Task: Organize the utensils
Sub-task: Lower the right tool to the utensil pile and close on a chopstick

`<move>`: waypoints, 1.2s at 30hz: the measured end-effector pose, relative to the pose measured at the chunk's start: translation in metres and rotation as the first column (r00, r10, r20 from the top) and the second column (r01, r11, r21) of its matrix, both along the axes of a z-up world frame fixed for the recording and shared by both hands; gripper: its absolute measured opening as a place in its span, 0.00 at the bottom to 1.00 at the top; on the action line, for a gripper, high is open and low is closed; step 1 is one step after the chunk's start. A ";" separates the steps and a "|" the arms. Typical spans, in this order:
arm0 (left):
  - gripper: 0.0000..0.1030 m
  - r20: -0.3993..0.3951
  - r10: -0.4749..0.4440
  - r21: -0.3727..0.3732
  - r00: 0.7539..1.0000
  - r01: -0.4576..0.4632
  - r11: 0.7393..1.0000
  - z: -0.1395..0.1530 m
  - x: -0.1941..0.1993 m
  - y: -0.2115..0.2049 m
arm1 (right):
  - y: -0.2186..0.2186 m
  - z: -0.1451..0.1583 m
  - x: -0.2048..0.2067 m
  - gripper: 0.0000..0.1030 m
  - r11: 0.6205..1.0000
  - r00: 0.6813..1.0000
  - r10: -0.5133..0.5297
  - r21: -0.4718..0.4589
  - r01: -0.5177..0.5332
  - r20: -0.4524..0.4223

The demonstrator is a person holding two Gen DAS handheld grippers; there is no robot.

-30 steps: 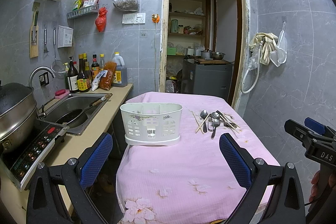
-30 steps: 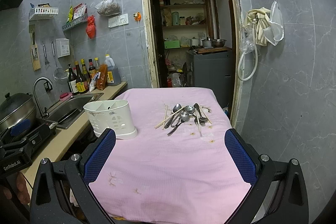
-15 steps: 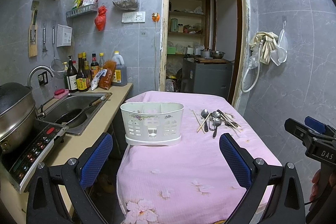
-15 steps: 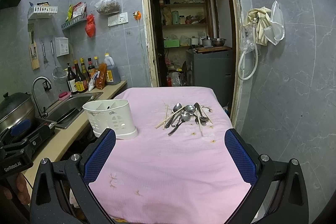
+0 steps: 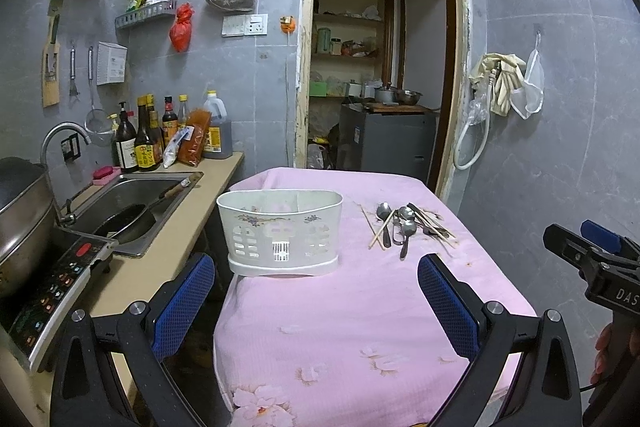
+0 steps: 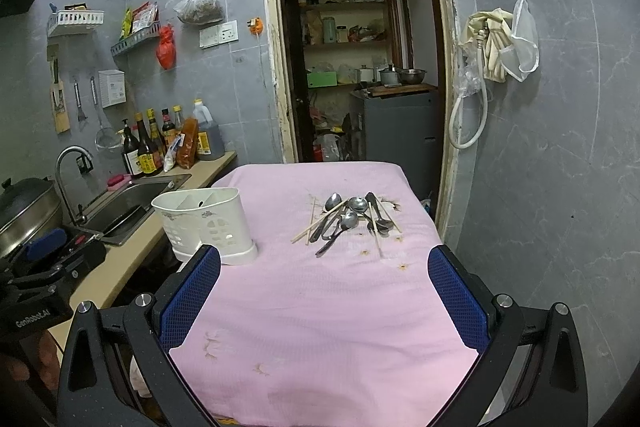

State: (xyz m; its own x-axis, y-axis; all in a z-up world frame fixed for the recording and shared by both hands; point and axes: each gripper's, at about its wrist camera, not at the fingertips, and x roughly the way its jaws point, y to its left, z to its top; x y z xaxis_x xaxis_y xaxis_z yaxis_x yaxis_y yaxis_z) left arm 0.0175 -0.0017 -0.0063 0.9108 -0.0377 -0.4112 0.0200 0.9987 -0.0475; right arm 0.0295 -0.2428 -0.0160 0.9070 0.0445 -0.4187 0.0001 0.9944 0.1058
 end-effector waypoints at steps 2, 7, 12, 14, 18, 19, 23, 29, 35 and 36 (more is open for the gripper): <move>0.99 -0.009 -0.010 0.002 1.000 0.010 1.000 -0.001 0.004 -0.003 | -0.003 0.000 0.002 0.99 1.000 1.000 -0.003 0.004 0.003 -0.003; 0.99 -0.015 -0.031 0.002 0.999 0.031 1.000 -0.002 0.015 -0.011 | -0.010 0.001 0.010 0.99 1.000 1.000 -0.010 0.010 0.010 -0.004; 0.99 -0.002 -0.064 -0.016 0.998 0.064 0.998 0.005 0.042 -0.024 | -0.023 0.010 0.032 0.99 1.000 1.000 -0.014 0.005 0.014 0.009; 0.99 0.012 -0.077 -0.017 0.997 0.077 0.997 0.011 0.056 -0.031 | -0.030 0.014 0.044 0.99 1.000 1.000 -0.015 0.002 0.015 0.019; 0.99 0.053 -0.104 -0.015 0.993 0.105 0.994 0.019 0.089 -0.047 | -0.045 0.021 0.073 0.99 1.000 0.998 -0.010 -0.005 0.011 0.058; 0.99 0.062 -0.108 -0.012 0.992 0.109 0.994 0.020 0.097 -0.051 | -0.049 0.022 0.082 0.99 1.000 0.998 -0.009 -0.007 0.010 0.065; 0.99 0.097 -0.110 -0.018 0.989 0.113 0.993 0.026 0.134 -0.069 | -0.066 0.026 0.121 0.99 1.000 0.997 -0.001 -0.006 0.002 0.082; 0.99 0.118 -0.112 -0.011 0.987 0.114 0.993 0.021 0.186 -0.093 | -0.094 0.017 0.187 0.99 0.999 0.997 0.040 0.019 -0.041 0.072; 0.99 0.047 -0.147 -0.019 0.988 0.148 0.989 0.006 0.242 -0.115 | -0.119 -0.006 0.255 0.91 0.994 0.997 0.077 0.080 -0.077 0.008; 0.99 0.035 -0.151 -0.019 0.988 0.152 0.988 0.003 0.250 -0.119 | -0.123 -0.012 0.267 0.88 0.993 0.996 0.086 0.088 -0.084 -0.014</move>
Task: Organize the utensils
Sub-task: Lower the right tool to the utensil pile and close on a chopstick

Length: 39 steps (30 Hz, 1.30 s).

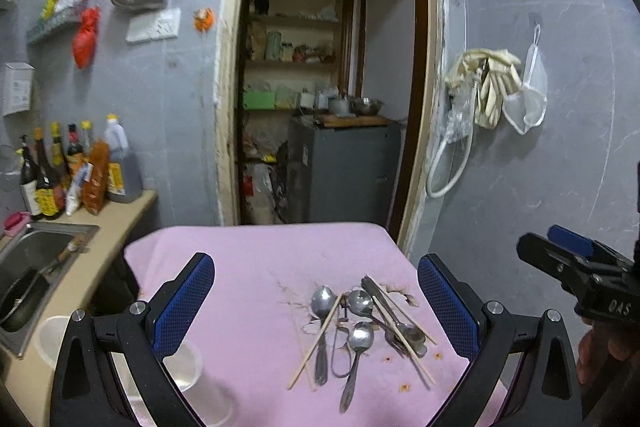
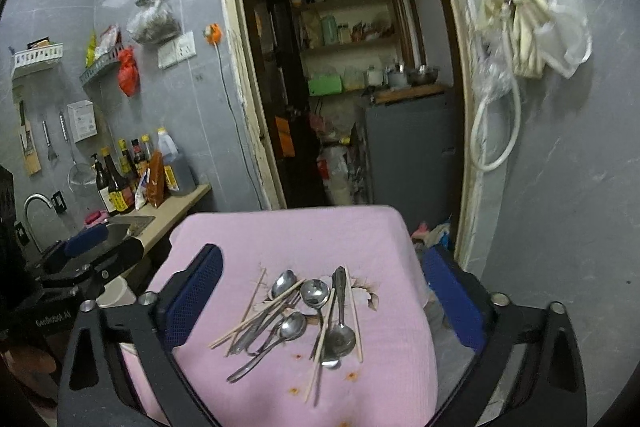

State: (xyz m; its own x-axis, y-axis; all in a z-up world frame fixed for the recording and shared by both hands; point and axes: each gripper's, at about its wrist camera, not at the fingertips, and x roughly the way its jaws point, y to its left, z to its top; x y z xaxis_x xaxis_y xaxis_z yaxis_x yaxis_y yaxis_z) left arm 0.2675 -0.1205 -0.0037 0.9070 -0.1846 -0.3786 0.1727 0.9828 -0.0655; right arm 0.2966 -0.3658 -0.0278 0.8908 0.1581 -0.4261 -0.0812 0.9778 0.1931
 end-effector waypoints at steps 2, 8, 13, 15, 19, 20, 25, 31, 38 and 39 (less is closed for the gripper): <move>0.93 -0.038 -0.002 0.006 0.999 0.003 1.000 -0.010 0.019 -0.008 | -0.006 -0.013 0.023 0.76 1.000 0.999 0.016 0.011 -0.016 -0.047; 0.75 -0.181 -0.003 0.008 0.983 0.005 1.000 -0.046 0.073 -0.027 | -0.011 -0.055 0.084 0.56 0.997 0.982 0.073 0.034 -0.068 -0.174; 0.61 -0.298 -0.019 0.010 0.954 0.023 1.000 -0.082 0.113 -0.040 | -0.010 -0.102 0.130 0.37 0.994 0.943 0.111 0.036 -0.104 -0.314; 0.54 -0.344 -0.028 0.011 0.939 0.034 0.999 -0.096 0.127 -0.044 | -0.008 -0.119 0.147 0.31 0.992 0.923 0.126 0.042 -0.119 -0.364; 0.40 -0.446 -0.045 0.004 0.894 0.052 0.999 -0.127 0.154 -0.047 | -0.002 -0.149 0.175 0.23 0.988 0.886 0.156 0.056 -0.147 -0.437; 0.37 -0.465 -0.045 0.011 0.884 0.057 0.998 -0.133 0.159 -0.049 | 0.001 -0.154 0.181 0.22 0.987 0.879 0.162 0.056 -0.153 -0.449; 0.22 -0.570 -0.019 0.076 0.822 0.076 0.994 -0.158 0.179 -0.054 | 0.014 -0.176 0.201 0.19 0.980 0.840 0.191 0.050 -0.193 -0.507; 0.13 -0.637 -0.040 0.082 0.770 0.119 0.990 -0.171 0.190 -0.059 | 0.015 -0.193 0.212 0.15 0.973 0.789 0.211 0.050 -0.224 -0.576; 0.05 -0.662 -0.059 0.053 0.747 0.125 0.991 -0.163 0.195 -0.055 | 0.009 -0.192 0.222 0.04 0.967 0.749 0.247 0.110 -0.229 -0.615; 0.05 -0.661 -0.061 0.045 0.748 0.120 0.992 -0.160 0.194 -0.054 | 0.006 -0.192 0.221 0.04 0.966 0.751 0.257 0.129 -0.225 -0.608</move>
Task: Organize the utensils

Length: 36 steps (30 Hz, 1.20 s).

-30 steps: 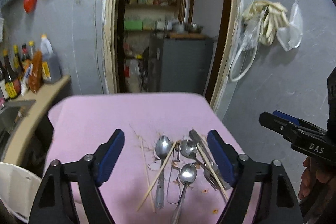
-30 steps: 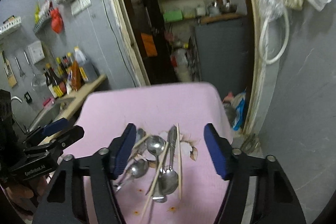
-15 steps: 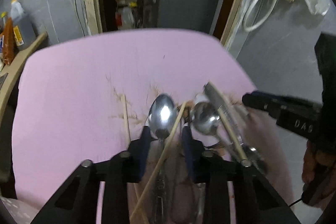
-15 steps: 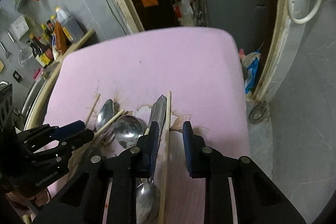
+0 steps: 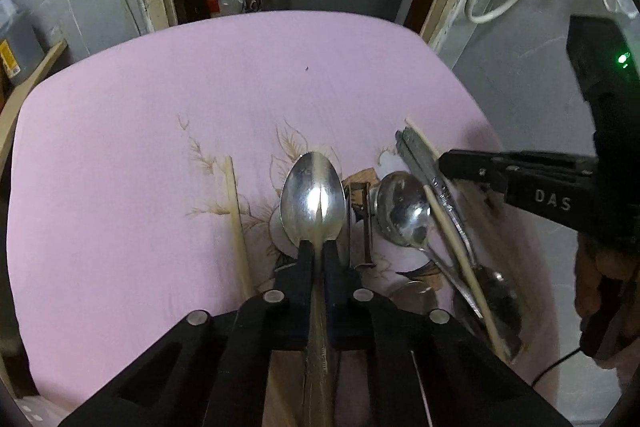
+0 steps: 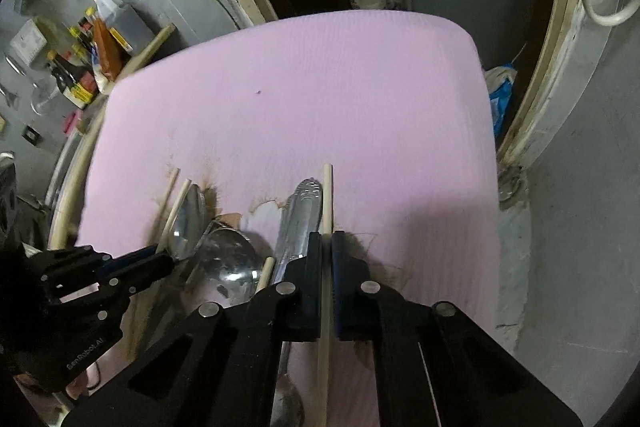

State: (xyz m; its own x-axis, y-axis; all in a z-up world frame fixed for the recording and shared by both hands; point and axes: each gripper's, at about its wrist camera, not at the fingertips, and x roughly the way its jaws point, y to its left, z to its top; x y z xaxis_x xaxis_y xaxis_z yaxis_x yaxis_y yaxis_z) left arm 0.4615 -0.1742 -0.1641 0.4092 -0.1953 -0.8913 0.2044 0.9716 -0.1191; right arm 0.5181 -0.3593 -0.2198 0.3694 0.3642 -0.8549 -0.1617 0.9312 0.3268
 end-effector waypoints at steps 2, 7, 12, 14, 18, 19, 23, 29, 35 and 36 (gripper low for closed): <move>0.05 0.003 0.008 -0.018 1.000 -0.008 1.000 0.007 -0.002 0.002 | -0.003 0.008 -0.007 0.04 0.999 1.000 -0.020 0.036 0.019 0.018; 0.05 0.051 0.036 -0.091 0.998 -0.032 0.995 0.031 -0.020 0.010 | -0.015 0.035 -0.038 0.04 0.987 0.992 -0.081 0.144 0.067 0.092; 0.05 0.138 0.074 -0.175 0.988 -0.049 0.983 0.067 -0.045 0.023 | -0.021 0.066 -0.077 0.04 0.961 0.967 -0.172 0.249 0.123 0.187; 0.05 0.177 0.105 -0.221 0.979 -0.065 0.973 0.083 -0.056 0.031 | -0.019 0.079 -0.093 0.04 0.948 0.952 -0.201 0.292 0.130 0.229; 0.05 0.254 0.182 -0.308 0.950 -0.099 0.946 0.120 -0.078 0.059 | -0.002 0.112 -0.115 0.04 0.925 0.913 -0.245 0.362 0.119 0.326; 0.05 0.273 0.196 -0.320 0.942 -0.103 0.942 0.126 -0.082 0.066 | 0.007 0.122 -0.118 0.04 0.919 0.900 -0.256 0.378 0.112 0.354; 0.05 0.345 0.263 -0.369 0.901 -0.128 0.921 0.161 -0.103 0.105 | 0.044 0.153 -0.134 0.04 0.894 0.843 -0.295 0.441 0.078 0.450; 0.05 0.456 0.363 -0.368 0.813 -0.199 0.908 0.201 -0.129 0.196 | 0.122 0.199 -0.147 0.04 0.869 0.763 -0.315 0.495 -0.007 0.564; 0.05 0.493 0.472 -0.410 0.731 -0.283 0.867 0.191 -0.146 0.289 | 0.198 0.210 -0.153 0.04 0.863 0.719 -0.307 0.501 -0.065 0.624; 0.05 0.496 0.483 -0.420 0.722 -0.288 0.861 0.186 -0.147 0.301 | 0.207 0.209 -0.154 0.04 0.864 0.712 -0.310 0.499 -0.067 0.631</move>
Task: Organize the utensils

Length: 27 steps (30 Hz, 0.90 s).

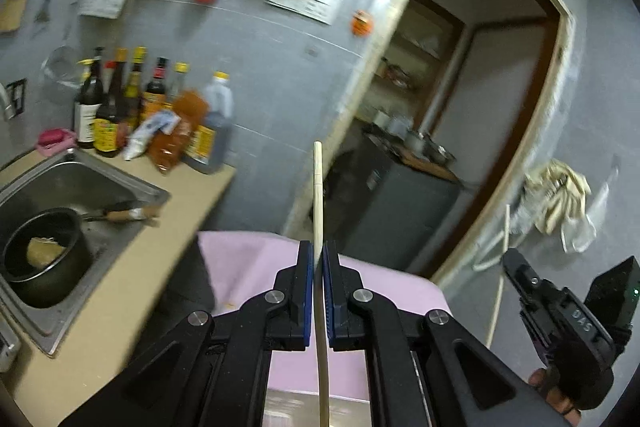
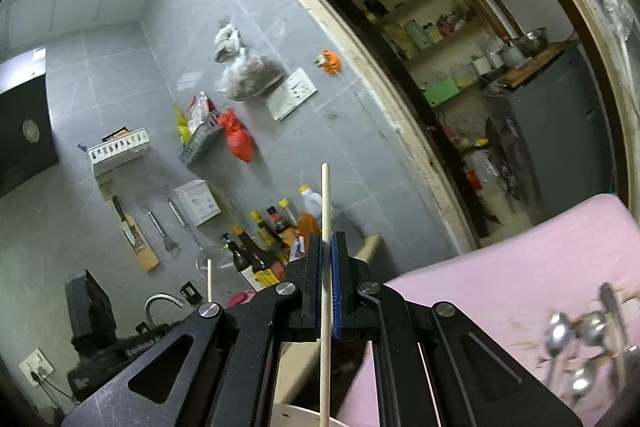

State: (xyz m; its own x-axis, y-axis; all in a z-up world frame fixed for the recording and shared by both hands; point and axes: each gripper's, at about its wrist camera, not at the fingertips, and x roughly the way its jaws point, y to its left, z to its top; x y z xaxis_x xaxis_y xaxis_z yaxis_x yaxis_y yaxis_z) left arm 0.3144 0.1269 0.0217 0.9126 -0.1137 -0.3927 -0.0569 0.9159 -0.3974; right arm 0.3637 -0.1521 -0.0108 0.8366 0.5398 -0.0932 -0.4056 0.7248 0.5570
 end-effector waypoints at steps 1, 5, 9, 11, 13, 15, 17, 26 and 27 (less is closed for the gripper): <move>0.05 0.008 0.007 -0.009 1.000 -0.007 1.000 -0.006 -0.001 0.009 | 0.008 -0.003 -0.002 0.04 1.000 1.000 -0.006 -0.003 0.006 0.012; 0.05 0.046 0.016 -0.046 0.999 -0.014 0.999 -0.029 -0.002 0.033 | 0.029 -0.020 -0.011 0.04 0.997 0.997 -0.060 -0.039 0.062 0.044; 0.05 0.081 0.013 -0.071 0.997 -0.007 0.997 -0.052 -0.002 0.045 | 0.039 -0.039 -0.017 0.04 0.991 0.993 -0.103 -0.074 0.107 0.057; 0.05 0.093 0.016 -0.074 0.996 -0.009 0.997 -0.061 -0.001 0.046 | 0.037 -0.048 -0.020 0.04 0.988 0.990 -0.122 -0.089 0.127 0.068; 0.05 0.112 0.027 -0.062 0.993 -0.020 0.998 -0.069 -0.002 0.044 | 0.039 -0.054 -0.021 0.04 0.984 0.988 -0.130 -0.116 0.138 0.080; 0.05 0.135 0.033 -0.042 0.990 -0.027 0.999 -0.074 -0.004 0.039 | 0.044 -0.057 -0.021 0.04 0.978 0.987 -0.130 -0.154 0.144 0.097; 0.05 0.149 0.028 -0.021 0.988 -0.025 0.999 -0.078 -0.005 0.033 | 0.047 -0.060 -0.022 0.04 0.975 0.987 -0.120 -0.177 0.137 0.103; 0.05 0.162 -0.016 0.107 0.987 -0.002 0.994 -0.097 -0.018 0.007 | 0.054 -0.069 -0.035 0.04 0.955 0.992 -0.060 -0.282 0.089 0.113; 0.05 0.155 -0.024 0.114 0.988 0.006 0.993 -0.098 -0.019 0.006 | 0.055 -0.070 -0.036 0.04 0.955 0.993 -0.056 -0.284 0.085 0.107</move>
